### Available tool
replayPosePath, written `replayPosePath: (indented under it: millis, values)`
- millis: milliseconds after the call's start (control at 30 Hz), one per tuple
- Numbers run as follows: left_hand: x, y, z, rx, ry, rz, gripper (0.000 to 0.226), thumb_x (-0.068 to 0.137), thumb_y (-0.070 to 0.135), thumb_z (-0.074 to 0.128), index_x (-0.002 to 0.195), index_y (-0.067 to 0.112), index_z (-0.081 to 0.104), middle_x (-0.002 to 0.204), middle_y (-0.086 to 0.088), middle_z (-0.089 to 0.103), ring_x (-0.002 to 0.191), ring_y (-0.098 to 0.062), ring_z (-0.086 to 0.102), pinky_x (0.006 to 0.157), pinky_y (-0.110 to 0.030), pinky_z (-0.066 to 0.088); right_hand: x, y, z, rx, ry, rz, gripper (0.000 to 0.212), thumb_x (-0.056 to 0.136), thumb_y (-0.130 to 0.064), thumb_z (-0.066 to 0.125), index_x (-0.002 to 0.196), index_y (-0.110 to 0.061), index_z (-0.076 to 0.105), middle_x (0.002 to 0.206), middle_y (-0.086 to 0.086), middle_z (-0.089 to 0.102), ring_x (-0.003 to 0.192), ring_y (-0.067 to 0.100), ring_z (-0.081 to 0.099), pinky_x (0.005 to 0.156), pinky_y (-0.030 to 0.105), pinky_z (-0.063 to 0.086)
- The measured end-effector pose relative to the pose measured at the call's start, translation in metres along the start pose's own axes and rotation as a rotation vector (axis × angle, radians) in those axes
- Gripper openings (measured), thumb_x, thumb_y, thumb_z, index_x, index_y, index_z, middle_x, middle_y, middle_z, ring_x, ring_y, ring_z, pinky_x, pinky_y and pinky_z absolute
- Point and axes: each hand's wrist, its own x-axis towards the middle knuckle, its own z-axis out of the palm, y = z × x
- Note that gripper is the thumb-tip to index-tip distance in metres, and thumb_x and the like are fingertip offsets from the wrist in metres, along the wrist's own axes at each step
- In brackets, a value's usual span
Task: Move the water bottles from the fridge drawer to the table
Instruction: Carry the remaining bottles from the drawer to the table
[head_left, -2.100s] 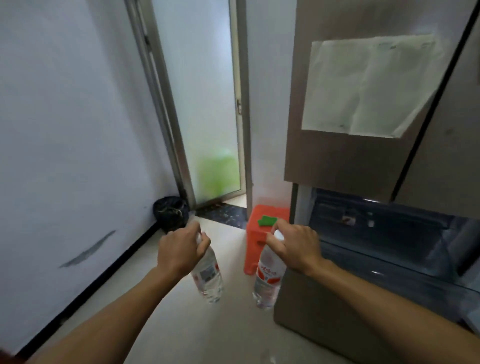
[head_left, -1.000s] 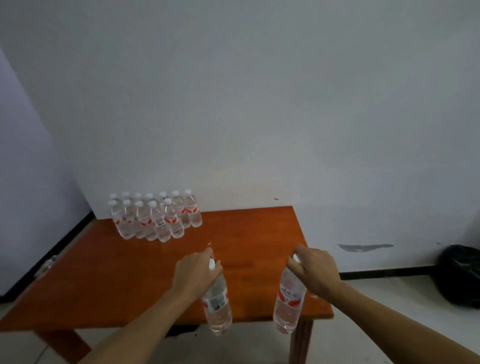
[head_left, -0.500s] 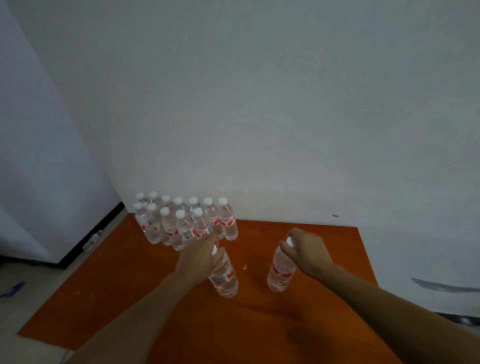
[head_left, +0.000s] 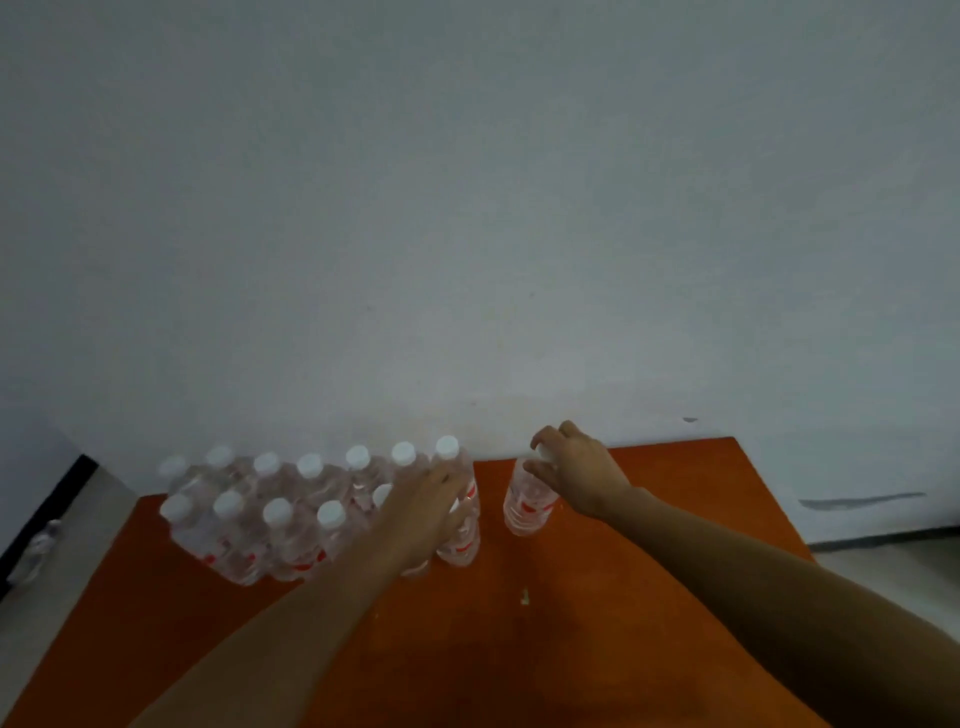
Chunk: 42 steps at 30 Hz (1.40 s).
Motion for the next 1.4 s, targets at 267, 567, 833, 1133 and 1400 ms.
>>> replayPosePath:
  millis: [267, 567, 833, 1133, 1400]
  values:
    - [0.025, -0.051, 0.015, 0.013, -0.048, 0.090, 0.038, 0.094, 0.043, 0.048, 0.127, 0.025, 0.047, 0.119, 0.003, 0.058, 0.103, -0.016, 0.054, 0.087, -0.034, 0.045, 0.056, -0.020, 0.038, -0.021, -0.070, 0.050, 0.038, 0.094, -0.041, 0.056, 0.125, -0.020, 0.051, 0.116, 0.008, 0.049, 0.100, 0.026, 0.056, 0.080, 0.032, 0.046]
    - [0.019, -0.055, 0.017, -0.096, -0.007, 0.054, 0.044, 0.089, 0.047, 0.056, 0.128, 0.026, 0.049, 0.122, 0.003, 0.058, 0.104, -0.016, 0.054, 0.082, -0.030, 0.041, 0.067, -0.021, 0.054, 0.029, -0.062, 0.039, 0.044, 0.089, -0.042, 0.062, 0.127, -0.020, 0.053, 0.113, 0.006, 0.055, 0.092, 0.022, 0.056, 0.076, 0.029, 0.042]
    - [0.017, -0.022, -0.008, 0.024, 0.113, 0.072, 0.029, 0.093, 0.041, 0.049, 0.111, 0.021, 0.056, 0.109, 0.004, 0.058, 0.097, -0.016, 0.056, 0.082, -0.032, 0.048, 0.015, -0.003, 0.033, 0.091, -0.055, 0.193, 0.059, 0.090, -0.035, 0.063, 0.142, -0.021, 0.039, 0.132, 0.008, 0.053, 0.114, 0.025, 0.056, 0.095, 0.039, 0.049]
    - [0.008, 0.158, 0.002, 0.048, 0.097, 0.301, 0.022, 0.092, 0.037, 0.050, 0.103, 0.019, 0.056, 0.101, 0.001, 0.059, 0.090, -0.018, 0.058, 0.072, -0.033, 0.048, -0.184, 0.102, -0.041, 0.001, 0.049, 0.420, 0.053, 0.092, -0.040, 0.059, 0.139, -0.022, 0.043, 0.131, 0.006, 0.052, 0.113, 0.025, 0.055, 0.095, 0.040, 0.049]
    - [-0.042, 0.409, 0.064, 0.014, -0.014, 0.600, 0.021, 0.092, 0.038, 0.050, 0.103, 0.021, 0.056, 0.101, 0.000, 0.059, 0.086, -0.020, 0.059, 0.071, -0.035, 0.050, -0.474, 0.193, -0.117, -0.032, 0.234, 0.778, 0.042, 0.092, -0.040, 0.058, 0.130, -0.025, 0.052, 0.122, 0.000, 0.058, 0.105, 0.016, 0.058, 0.087, 0.028, 0.048]
